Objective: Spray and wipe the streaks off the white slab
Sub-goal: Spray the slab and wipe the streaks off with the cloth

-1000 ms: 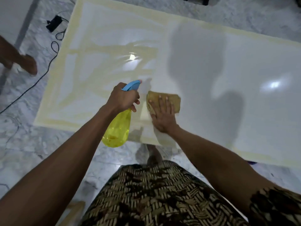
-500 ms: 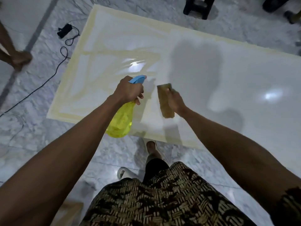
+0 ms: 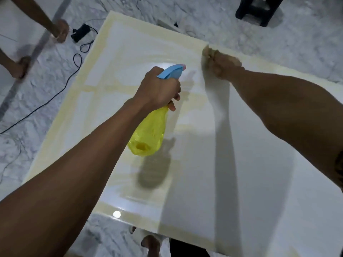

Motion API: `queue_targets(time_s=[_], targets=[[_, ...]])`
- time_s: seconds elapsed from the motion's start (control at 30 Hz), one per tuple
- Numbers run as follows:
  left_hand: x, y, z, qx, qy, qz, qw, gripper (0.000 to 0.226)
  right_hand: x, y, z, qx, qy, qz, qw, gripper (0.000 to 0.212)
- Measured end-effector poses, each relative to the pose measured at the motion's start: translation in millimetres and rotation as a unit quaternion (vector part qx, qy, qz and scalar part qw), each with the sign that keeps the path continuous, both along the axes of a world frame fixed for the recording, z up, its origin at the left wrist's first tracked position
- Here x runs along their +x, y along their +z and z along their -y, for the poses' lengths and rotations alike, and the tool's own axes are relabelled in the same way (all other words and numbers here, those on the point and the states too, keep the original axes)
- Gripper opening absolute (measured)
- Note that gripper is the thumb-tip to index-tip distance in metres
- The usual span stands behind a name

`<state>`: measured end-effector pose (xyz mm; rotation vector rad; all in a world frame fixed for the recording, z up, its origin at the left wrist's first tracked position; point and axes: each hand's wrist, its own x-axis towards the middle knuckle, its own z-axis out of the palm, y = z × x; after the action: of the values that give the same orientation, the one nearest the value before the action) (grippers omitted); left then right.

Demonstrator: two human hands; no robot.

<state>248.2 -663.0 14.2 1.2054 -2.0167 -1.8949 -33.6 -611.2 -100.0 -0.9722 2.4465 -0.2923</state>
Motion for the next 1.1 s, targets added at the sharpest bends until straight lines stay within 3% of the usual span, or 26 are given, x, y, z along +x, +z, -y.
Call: queue_targets(time_s=[0.1,0.27,0.4,0.57,0.73,0.87,0.97,1.1], targets=[[-2,-14,14,0.001,0.013,0.011,1.000,0.070,24,-36,7,0.042,0.004,-0.088,0.995,0.064],[32,-30,5,0.013,0.026,0.063,0.998,0.073,73,-54,-13,0.039,-0.015,-0.067,0.997,0.064],[80,-23,-27,0.026,0.022,0.078,0.996,0.060,157,-61,-68,0.017,0.069,-0.123,0.990,0.053],[156,-12,-79,0.034,0.028,0.108,0.993,0.066,290,-55,-150,0.043,0.101,-0.082,0.991,0.058],[243,0,-129,0.020,0.006,0.111,0.994,0.047,431,-37,-231,0.061,0.129,-0.024,0.990,0.058],[294,8,-149,0.007,0.005,0.124,0.992,0.041,484,-7,-249,0.101,0.115,0.071,0.986,0.053],[319,25,-159,-0.008,0.009,0.127,0.992,0.026,480,45,-239,0.063,-0.018,0.191,0.979,0.048],[334,50,-167,-0.018,-0.001,0.106,0.994,0.042,476,104,-241,-0.137,-0.213,0.387,0.887,0.050]])
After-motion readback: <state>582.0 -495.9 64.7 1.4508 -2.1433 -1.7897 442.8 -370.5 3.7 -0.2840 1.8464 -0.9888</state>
